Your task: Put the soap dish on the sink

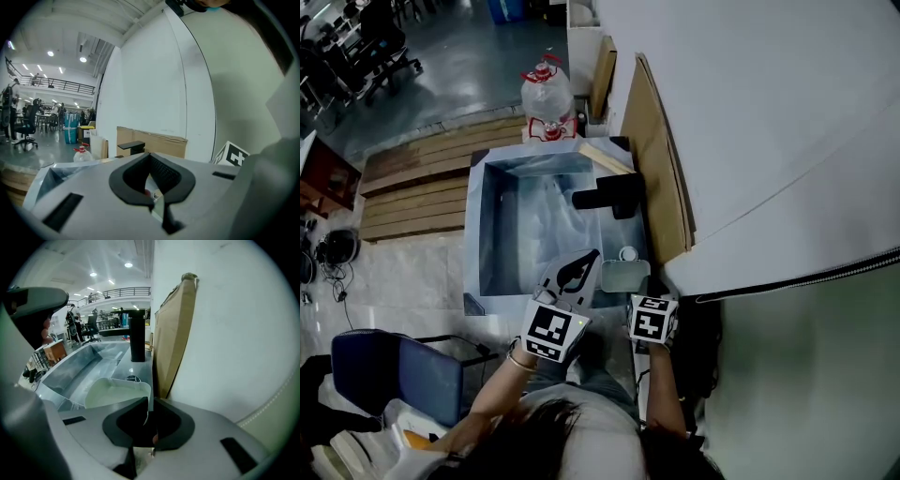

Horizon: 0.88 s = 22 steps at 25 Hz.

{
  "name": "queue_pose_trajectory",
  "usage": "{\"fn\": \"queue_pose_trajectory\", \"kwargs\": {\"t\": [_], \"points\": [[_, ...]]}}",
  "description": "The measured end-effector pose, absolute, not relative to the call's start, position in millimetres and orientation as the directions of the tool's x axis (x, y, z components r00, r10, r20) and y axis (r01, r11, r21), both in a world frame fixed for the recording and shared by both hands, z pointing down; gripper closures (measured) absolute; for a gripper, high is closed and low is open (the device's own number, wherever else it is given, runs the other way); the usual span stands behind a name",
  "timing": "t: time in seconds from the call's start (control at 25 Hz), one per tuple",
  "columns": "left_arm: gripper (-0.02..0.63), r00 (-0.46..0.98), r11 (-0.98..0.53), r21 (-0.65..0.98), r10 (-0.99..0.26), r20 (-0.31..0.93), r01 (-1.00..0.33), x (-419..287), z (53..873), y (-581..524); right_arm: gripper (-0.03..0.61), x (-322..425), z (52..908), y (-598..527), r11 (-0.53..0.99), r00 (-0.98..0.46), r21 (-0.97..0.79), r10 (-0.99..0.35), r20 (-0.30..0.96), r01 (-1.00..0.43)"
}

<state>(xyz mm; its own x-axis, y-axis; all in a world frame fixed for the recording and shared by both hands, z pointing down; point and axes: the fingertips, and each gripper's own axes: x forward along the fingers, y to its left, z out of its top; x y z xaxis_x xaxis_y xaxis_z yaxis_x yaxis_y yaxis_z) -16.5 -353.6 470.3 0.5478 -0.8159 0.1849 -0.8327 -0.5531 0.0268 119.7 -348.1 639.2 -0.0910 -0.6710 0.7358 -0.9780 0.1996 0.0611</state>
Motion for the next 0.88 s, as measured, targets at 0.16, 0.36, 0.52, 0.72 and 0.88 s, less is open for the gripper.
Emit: {"fn": "queue_pose_trajectory", "kwargs": {"t": [0.16,0.36,0.52,0.72,0.88], "points": [[0.606,0.526,-0.531,0.017,-0.833,0.172,-0.847,-18.4,463.8,-347.3,0.540,117.9,629.5,-345.7,0.227,-0.108,0.071,-0.688,0.718,-0.971],[0.606,0.491,-0.496,0.005,-0.857,0.155,-0.868,-20.3,455.7,-336.8,0.540,118.2,618.1,-343.9,0.247,-0.131,0.075,-0.720,0.681,-0.966],[0.606,0.466,-0.471,0.002,-0.873,0.147,-0.882,-21.1,451.3,-326.3,0.540,113.9,602.4,-337.2,0.269,-0.161,0.064,-0.732,0.662,-0.961],[0.606,0.438,-0.443,-0.006,-0.888,0.136,-0.896,-19.3,446.8,-313.5,0.541,109.9,589.6,-332.0,0.297,-0.207,0.047,-0.760,0.616,-0.954],[0.606,0.419,-0.424,-0.008,-0.899,0.125,-0.906,-18.3,442.5,-305.1,0.543,106.5,578.6,-330.0,0.328,-0.242,0.047,-0.780,0.578,-0.944]]}}
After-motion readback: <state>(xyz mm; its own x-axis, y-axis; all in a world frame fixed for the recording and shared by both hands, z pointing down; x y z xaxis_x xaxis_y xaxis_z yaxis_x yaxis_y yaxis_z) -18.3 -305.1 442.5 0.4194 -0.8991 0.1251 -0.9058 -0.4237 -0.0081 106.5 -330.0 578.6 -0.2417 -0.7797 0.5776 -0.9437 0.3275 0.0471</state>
